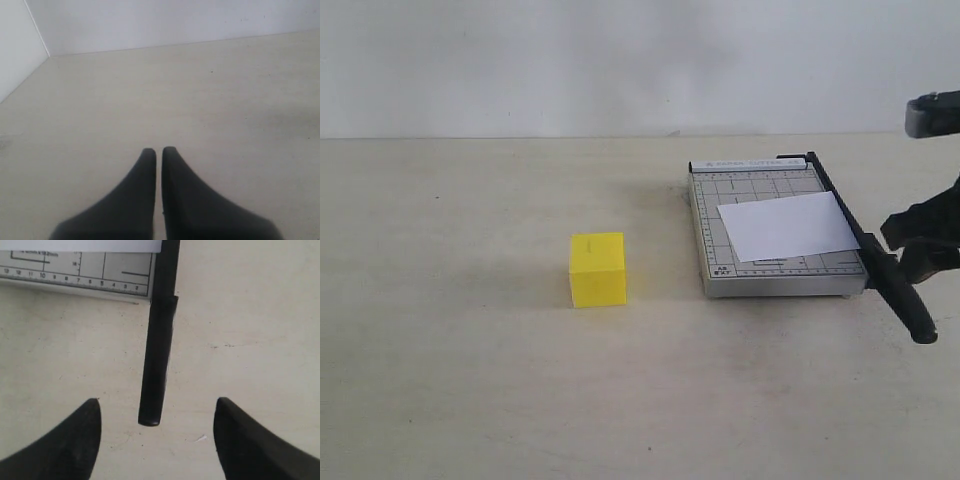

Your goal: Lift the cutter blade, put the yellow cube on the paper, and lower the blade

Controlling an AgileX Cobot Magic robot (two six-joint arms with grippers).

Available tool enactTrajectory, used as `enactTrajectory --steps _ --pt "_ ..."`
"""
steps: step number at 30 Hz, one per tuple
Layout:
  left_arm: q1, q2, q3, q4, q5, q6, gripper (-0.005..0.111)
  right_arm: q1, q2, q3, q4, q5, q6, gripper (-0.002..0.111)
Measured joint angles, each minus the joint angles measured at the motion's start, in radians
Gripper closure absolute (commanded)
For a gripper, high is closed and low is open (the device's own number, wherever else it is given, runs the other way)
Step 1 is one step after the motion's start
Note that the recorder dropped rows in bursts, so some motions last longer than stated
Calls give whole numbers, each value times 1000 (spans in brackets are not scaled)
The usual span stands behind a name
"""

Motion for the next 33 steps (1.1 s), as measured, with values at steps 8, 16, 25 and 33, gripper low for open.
enactTrajectory --steps 8,16,25,33 --pt "0 0 0 0 0 0 102 2 135 0 4 -96 -62 46" --pt "0 0 0 0 0 0 102 2 247 0 4 -167 -74 46" --pt "0 0 0 0 0 0 102 2 333 0 4 -184 -81 53" --pt "0 0 0 0 0 0 102 2 333 0 18 -184 -60 108"
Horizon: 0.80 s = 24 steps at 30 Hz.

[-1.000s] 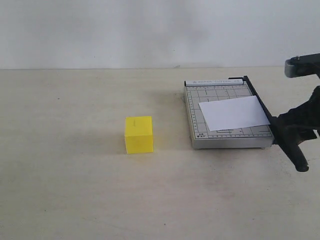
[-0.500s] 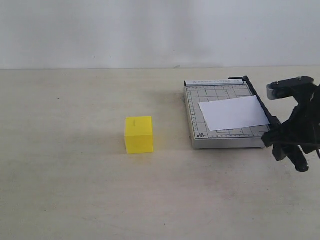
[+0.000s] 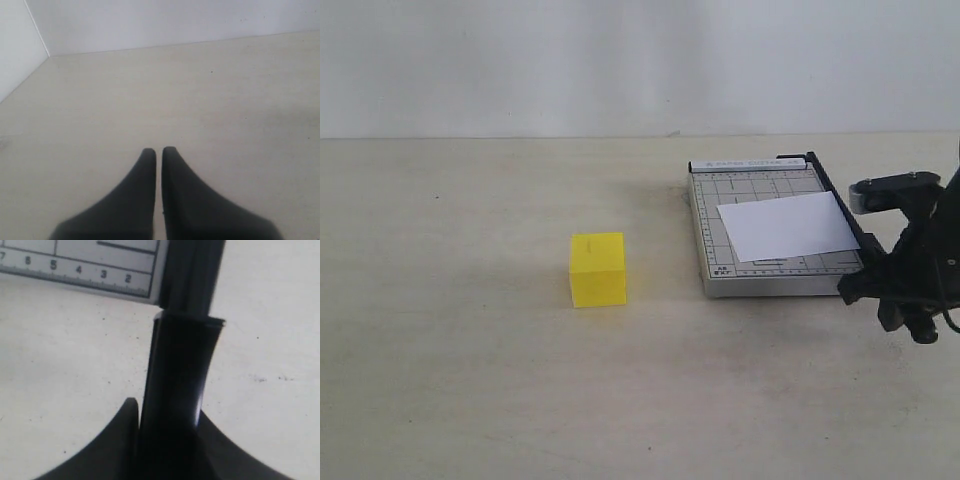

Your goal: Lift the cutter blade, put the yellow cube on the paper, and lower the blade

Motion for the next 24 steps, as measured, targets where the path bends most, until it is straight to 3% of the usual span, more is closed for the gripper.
enactTrajectory --steps 13,22,24 --pt "0 0 0 0 0 0 102 0 -151 8 4 0 19 108" --pt "0 0 0 0 0 0 102 -2 -285 -82 4 8 42 108" --pt "0 0 0 0 0 0 102 -2 -288 -86 2 2 42 101"
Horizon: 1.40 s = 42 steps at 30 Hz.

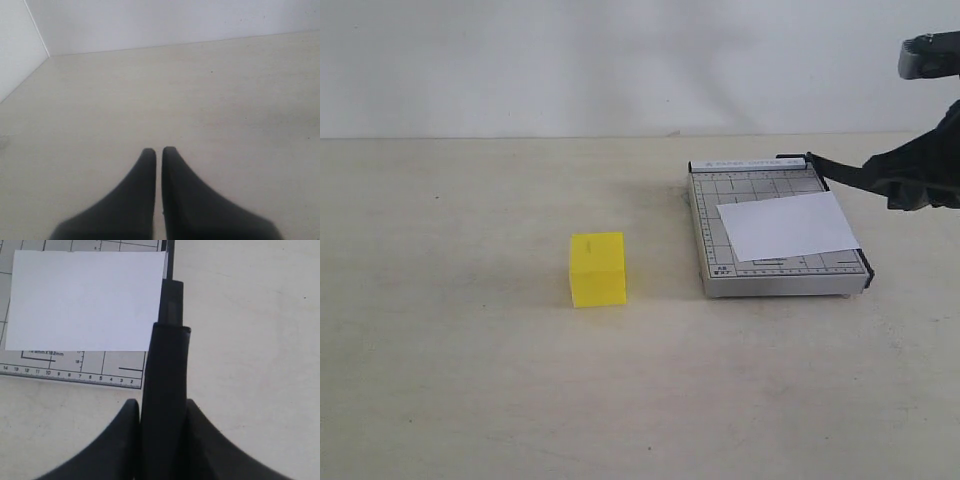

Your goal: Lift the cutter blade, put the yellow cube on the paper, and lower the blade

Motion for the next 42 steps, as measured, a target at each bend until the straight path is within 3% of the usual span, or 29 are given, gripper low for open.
enactTrajectory --steps 2,3,4,5,9,11,15,21,28,36,42 --pt "0 0 0 0 0 0 102 0 -2 0 0 0 0 77" --pt "0 0 0 0 0 0 102 0 -3 0 0 -4 -2 57" --pt "0 0 0 0 0 0 102 0 -7 -3 -5 -25 -28 44" --pt "0 0 0 0 0 0 102 2 -16 -11 -2 -67 -47 41" --pt "0 0 0 0 0 0 102 2 -49 10 12 -147 -76 56" --pt "0 0 0 0 0 0 102 2 -104 86 25 -227 -82 56" --pt "0 0 0 0 0 0 102 2 -365 387 83 -500 -88 60" --pt "0 0 0 0 0 0 102 2 -725 701 134 -622 -41 108" --pt "0 0 0 0 0 0 102 2 -1058 745 150 -696 75 108" --pt "0 0 0 0 0 0 102 2 -1125 763 152 -573 82 108" --pt "0 0 0 0 0 0 102 2 -1125 835 156 -596 145 108"
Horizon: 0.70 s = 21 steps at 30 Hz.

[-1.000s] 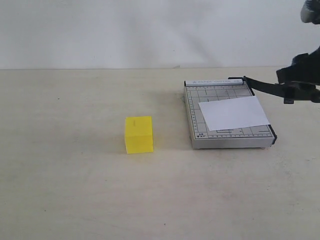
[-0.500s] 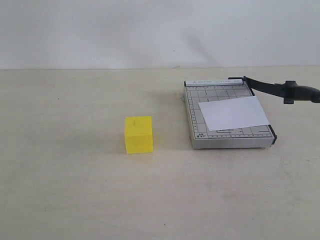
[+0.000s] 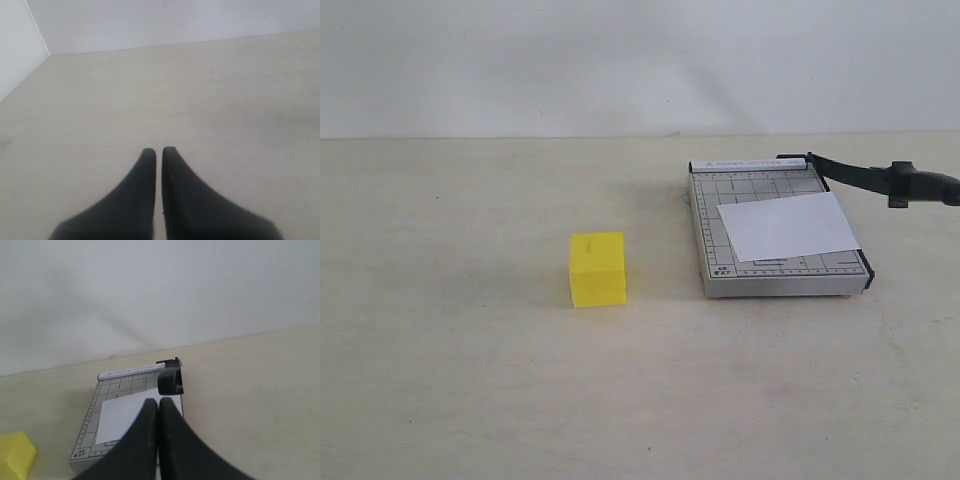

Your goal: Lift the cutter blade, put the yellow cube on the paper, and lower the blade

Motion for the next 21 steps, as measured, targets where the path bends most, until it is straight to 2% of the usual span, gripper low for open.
enactTrajectory --steps 8,21 --pt "0 0 0 0 0 0 102 2 -1 67 6 -7 101 108" --pt "0 0 0 0 0 0 102 49 -1 67 6 -9 110 108"
